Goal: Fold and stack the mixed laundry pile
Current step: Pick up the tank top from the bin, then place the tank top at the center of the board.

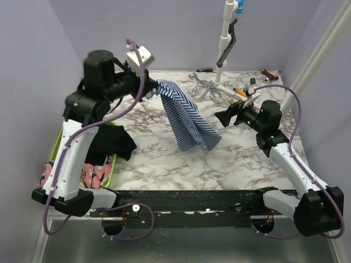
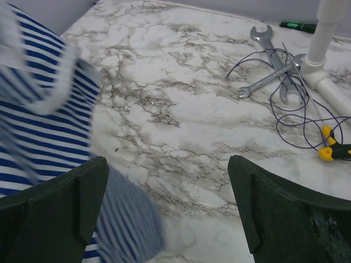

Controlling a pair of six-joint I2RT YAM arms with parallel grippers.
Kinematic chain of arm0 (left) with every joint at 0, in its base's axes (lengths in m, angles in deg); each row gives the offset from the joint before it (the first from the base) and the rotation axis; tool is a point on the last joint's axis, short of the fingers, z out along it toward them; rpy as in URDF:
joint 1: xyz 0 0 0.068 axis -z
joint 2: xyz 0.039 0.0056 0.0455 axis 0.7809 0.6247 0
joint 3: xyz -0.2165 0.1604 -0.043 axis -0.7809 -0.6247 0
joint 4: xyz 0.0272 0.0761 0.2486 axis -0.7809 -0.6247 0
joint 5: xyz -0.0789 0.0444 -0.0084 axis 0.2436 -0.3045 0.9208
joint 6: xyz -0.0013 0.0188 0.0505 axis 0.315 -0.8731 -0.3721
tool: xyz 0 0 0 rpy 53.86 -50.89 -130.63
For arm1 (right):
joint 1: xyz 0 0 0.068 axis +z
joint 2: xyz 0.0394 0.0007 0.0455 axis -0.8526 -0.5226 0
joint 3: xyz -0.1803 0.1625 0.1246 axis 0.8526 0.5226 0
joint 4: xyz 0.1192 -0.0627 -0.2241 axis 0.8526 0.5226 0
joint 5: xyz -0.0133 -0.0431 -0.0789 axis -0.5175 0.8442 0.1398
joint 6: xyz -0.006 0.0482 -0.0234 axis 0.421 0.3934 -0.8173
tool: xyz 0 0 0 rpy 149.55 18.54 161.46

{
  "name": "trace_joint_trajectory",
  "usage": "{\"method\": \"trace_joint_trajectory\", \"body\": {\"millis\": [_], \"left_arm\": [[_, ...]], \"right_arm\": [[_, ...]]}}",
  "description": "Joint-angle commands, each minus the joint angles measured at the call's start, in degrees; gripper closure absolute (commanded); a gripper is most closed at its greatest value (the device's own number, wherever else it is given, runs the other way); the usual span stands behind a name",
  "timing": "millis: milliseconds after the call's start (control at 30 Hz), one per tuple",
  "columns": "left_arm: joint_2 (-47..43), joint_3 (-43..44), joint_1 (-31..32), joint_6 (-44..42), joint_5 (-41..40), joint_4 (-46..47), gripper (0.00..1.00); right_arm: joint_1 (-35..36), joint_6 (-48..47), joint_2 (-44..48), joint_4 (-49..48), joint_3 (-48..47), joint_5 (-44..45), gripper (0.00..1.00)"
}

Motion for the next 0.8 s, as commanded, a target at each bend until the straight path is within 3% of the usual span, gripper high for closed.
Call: {"method": "trace_joint_trajectory", "body": {"millis": [0, 67, 133, 200, 233, 300, 433, 500, 600, 767], "left_arm": [[-3.52, -21.75, -1.95, -7.48, 2.63, 4.49, 1.0], [-4.34, -31.82, -2.68, -13.32, 0.46, 5.1, 0.98], [-4.14, -41.71, -4.6, -18.66, -4.19, 6.73, 0.81], [-3.27, -48.82, -8.33, -22.39, -5.61, 7.54, 0.56], [-2.81, -51.08, -11.11, -23.47, -5.32, 7.69, 0.43], [-2.25, -52.71, -17.03, -23.23, -5.05, 9.01, 0.28], [-3.67, -53.86, -21.36, -21.66, -9.56, 12.56, 0.26], [-5.85, -55.04, -20.74, -24.18, -5.45, 10.14, 0.27], [-10.12, -58.54, -15.24, -28.15, -1.42, 6.53, 0.3], [-12.24, -65.07, -4.51, -30.45, -1.72, 3.32, 0.39]], "right_arm": [[0.18, -3.05, -1.62, -0.63, 0.29, -11.19, 0.0], [1.0, -4.55, -4.09, 0.78, -0.27, -15.66, 0.0], [4.78, -8.37, -5.43, 4.27, -1.32, -13.55, 0.0], [11.46, -13.26, -6.38, 7.83, -2.19, -7.08, 0.0], [14.34, -14.71, -6.95, 9.15, -2.58, -4.88, 0.0], [18.87, -15.99, -8.86, 12.13, -3.53, -1.35, 0.03], [25.49, -19.95, -12.54, 15.92, -3.6, 7.71, 0.2], [29.22, -23.2, -14.65, 17.72, -3.5, 13.09, 0.29], [32.17, -26.35, -17.85, 19.07, -3.21, 17.2, 0.39], [32.78, -26.31, -16.95, 15.69, -0.43, 9.45, 0.49]]}}
